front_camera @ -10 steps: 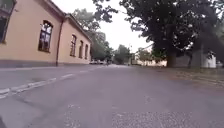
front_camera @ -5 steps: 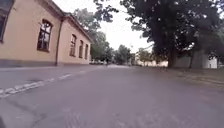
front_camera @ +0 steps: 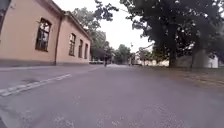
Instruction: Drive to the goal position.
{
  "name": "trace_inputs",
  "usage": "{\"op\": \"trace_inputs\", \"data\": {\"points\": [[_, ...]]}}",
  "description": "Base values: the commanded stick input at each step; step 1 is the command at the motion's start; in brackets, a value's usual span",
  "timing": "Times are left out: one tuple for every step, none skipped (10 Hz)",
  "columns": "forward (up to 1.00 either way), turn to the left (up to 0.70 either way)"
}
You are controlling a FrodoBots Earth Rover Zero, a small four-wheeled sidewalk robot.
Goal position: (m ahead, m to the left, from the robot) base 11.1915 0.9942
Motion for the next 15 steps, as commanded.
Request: {"op": "trace_inputs", "data": {"points": [[0.45, 0.0], [0.45, 0.0], [0.45, 0.0], [0.45, 0.0], [0.45, 0.0], [0.45, 0.0], [0.45, 0.0], [0.45, 0.0], [0.45, 0.0], [0.45, 0.0], [0.45, 0.0], [0.45, 0.0], [0.45, 0.0], [0.45, 0.0], [0.45, 0.0]]}}
